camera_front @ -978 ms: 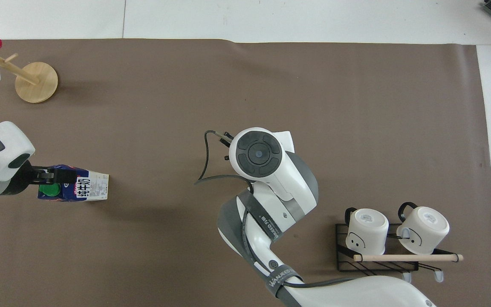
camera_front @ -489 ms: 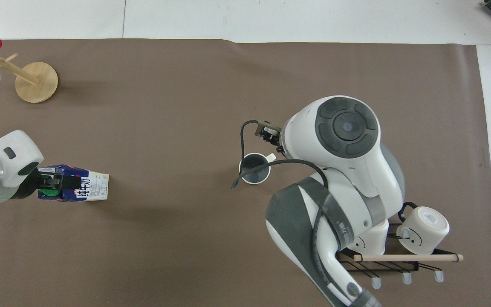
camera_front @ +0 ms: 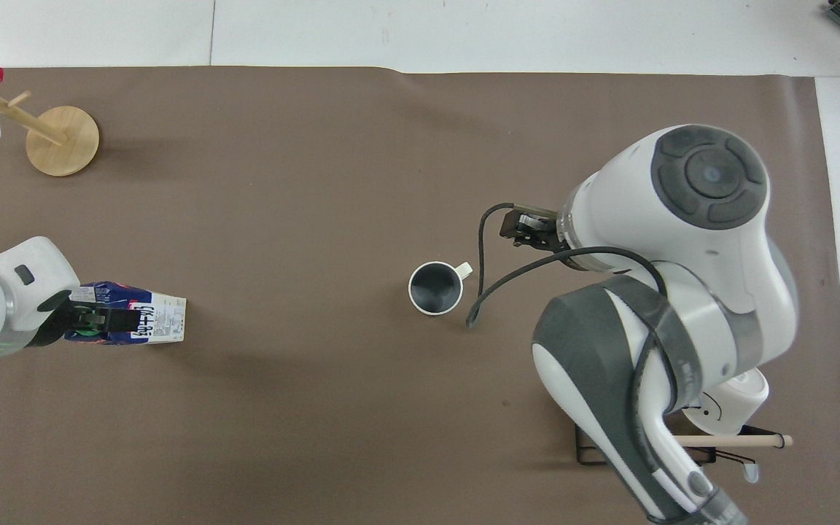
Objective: Place cup and milk on table
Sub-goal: 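Release the mug and withdraw the right gripper to its rest position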
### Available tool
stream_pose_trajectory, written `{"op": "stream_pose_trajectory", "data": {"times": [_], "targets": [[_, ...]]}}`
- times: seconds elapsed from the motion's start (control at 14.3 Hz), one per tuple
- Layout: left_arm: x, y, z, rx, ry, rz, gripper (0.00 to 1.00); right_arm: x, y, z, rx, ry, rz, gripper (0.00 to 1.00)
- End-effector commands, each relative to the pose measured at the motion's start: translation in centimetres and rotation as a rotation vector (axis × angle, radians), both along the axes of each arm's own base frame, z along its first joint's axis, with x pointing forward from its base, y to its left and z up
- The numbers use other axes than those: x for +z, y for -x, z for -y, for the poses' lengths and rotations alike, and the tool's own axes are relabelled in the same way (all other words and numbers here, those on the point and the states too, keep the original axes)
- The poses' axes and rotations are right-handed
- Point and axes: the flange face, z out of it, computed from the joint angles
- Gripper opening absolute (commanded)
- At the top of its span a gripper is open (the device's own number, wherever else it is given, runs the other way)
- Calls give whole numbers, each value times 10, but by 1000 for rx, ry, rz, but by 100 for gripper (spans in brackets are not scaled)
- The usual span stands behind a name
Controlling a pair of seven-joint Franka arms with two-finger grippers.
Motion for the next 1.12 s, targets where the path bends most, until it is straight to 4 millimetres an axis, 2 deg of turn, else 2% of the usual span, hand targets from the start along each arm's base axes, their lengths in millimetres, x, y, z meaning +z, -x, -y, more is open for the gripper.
{"op": "stream_pose_trajectory", "data": {"times": [0.0,0.14,0.35,0.49,0.7,0.91,1.05], "targets": [[0,8,-6,-20,-14,21,86,11,9,57,40,-22,-28,100],[0,8,-6,-30,-15,20,74,14,8,92,39,-23,-36,100],[1,7,-5,-36,-24,20,63,17,8,145,39,-26,-47,100],[3,5,-7,-36,-29,20,53,26,8,169,70,-27,-32,100],[18,-3,-8,-18,-27,44,43,58,10,175,78,-6,24,100],[41,-15,-5,41,-19,58,41,87,15,175,82,1,22,100],[55,-21,7,82,-15,39,41,110,19,176,81,18,27,100]]}}
